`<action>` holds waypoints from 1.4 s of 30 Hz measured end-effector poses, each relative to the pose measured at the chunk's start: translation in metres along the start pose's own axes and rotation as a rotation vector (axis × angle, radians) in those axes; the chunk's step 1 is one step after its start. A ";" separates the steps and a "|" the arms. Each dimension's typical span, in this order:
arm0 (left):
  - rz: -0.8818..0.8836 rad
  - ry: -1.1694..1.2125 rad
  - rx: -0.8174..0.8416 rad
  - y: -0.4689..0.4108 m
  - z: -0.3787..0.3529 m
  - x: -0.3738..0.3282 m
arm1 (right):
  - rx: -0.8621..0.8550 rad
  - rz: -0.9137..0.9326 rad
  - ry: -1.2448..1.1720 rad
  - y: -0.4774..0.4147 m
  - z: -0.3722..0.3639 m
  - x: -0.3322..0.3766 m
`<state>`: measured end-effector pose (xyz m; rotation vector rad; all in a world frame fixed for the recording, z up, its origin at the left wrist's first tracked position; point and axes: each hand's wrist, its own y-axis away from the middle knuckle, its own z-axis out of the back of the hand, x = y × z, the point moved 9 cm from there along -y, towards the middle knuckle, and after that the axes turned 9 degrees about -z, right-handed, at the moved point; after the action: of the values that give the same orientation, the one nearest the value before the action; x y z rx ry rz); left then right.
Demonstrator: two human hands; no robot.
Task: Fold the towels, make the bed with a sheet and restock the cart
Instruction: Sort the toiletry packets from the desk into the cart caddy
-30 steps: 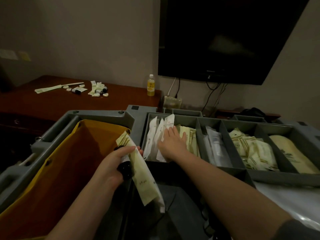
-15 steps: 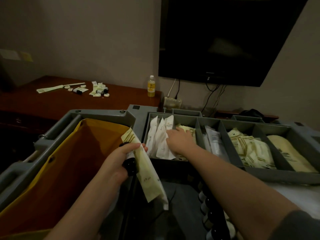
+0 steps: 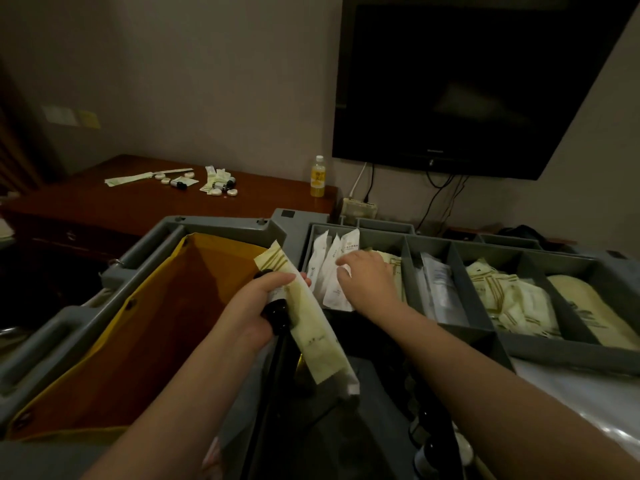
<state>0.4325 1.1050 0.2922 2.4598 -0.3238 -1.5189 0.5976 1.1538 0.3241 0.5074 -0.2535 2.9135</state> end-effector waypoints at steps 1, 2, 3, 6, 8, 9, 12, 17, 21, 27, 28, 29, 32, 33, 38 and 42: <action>-0.002 0.001 -0.004 0.001 -0.002 0.001 | 0.063 -0.038 -0.206 0.007 0.006 0.005; 0.000 0.006 -0.006 0.003 -0.006 0.002 | 0.190 -0.084 -0.453 0.017 0.007 0.012; 0.003 0.019 -0.008 0.004 -0.009 0.003 | 0.352 -0.134 -0.667 0.029 0.004 0.020; -0.003 0.058 -0.034 0.005 -0.018 0.006 | 0.630 -0.171 -0.727 0.060 -0.004 0.034; -0.005 0.042 -0.023 0.005 -0.026 0.008 | 0.582 -0.185 -0.741 0.062 -0.003 0.024; -0.004 0.030 -0.003 0.005 -0.031 0.010 | 0.536 -0.201 -0.779 0.060 0.000 0.018; 0.016 -0.018 0.072 0.005 -0.045 0.021 | 0.373 -0.188 -0.833 0.053 0.014 0.001; 0.022 0.014 0.111 0.001 -0.049 0.031 | 0.348 -0.206 -0.854 0.049 0.013 -0.004; -0.026 0.038 -0.026 -0.014 -0.020 0.024 | 0.282 -0.270 -0.935 0.029 0.008 -0.007; -0.026 0.065 -0.128 -0.033 0.012 0.020 | 0.219 -0.457 -0.890 -0.037 -0.021 -0.024; -0.025 0.075 -0.136 -0.034 0.014 0.021 | 0.230 -0.440 -0.842 -0.045 -0.026 -0.020; -0.026 0.085 -0.145 -0.034 0.016 0.022 | 0.225 -0.407 -0.760 -0.051 -0.030 -0.015; -0.041 0.119 -0.159 -0.036 0.021 0.022 | 0.194 -0.234 -0.267 -0.062 -0.040 0.001; -0.054 0.128 -0.157 -0.037 0.022 0.020 | 0.159 -0.160 -0.095 -0.064 -0.044 0.006; -0.086 0.145 -0.135 -0.039 0.020 0.015 | 0.108 0.112 0.408 -0.056 -0.058 0.015; -0.086 0.139 -0.131 -0.038 0.020 0.015 | 0.246 -0.037 0.265 -0.066 -0.051 0.002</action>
<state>0.4234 1.1347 0.2592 2.4871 -0.0921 -1.3456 0.5926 1.2282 0.2860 0.1505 0.1505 2.9465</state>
